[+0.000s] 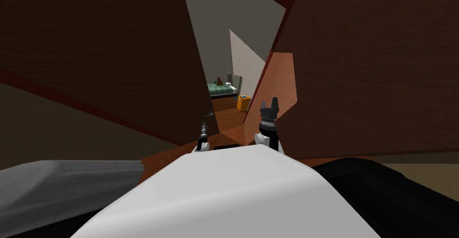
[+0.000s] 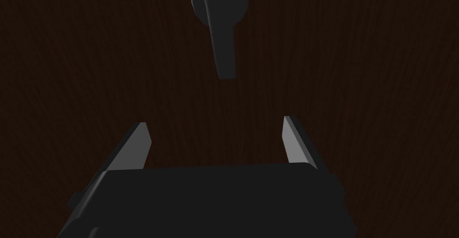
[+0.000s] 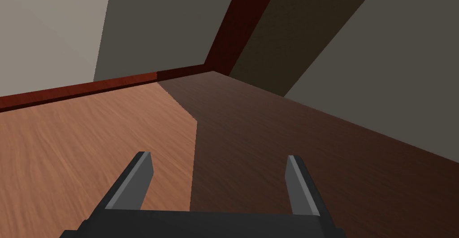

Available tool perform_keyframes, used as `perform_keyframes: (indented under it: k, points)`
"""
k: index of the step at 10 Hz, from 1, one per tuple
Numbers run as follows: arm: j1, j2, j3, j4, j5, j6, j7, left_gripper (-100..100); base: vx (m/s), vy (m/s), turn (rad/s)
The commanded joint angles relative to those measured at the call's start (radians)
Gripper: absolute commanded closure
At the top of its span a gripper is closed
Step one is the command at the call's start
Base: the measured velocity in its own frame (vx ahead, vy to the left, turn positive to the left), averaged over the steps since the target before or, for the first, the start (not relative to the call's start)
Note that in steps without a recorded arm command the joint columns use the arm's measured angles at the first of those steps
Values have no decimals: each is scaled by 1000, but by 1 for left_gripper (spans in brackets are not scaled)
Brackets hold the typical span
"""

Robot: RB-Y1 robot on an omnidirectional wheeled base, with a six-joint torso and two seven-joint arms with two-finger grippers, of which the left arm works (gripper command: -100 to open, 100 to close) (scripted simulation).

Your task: Pull the door open

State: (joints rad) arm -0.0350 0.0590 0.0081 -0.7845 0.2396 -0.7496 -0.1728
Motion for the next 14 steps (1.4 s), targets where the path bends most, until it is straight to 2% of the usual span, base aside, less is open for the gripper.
perform_keyframes:
  k: [1, 11, 12, 14]
  points:
    - [-16, 21, 13, 27, 9, -8, 29, -100, 54, -31, -17]
    - [-21, 15, 24, 29, 18, -12, 52, -100, 184, -39, 41]
    - [-21, 15, 24, 29, 18, -12, 52, 100, -15, 2, -4]
    - [-21, 15, 24, 29, 18, -12, 52, 100, -34, 11, -5]
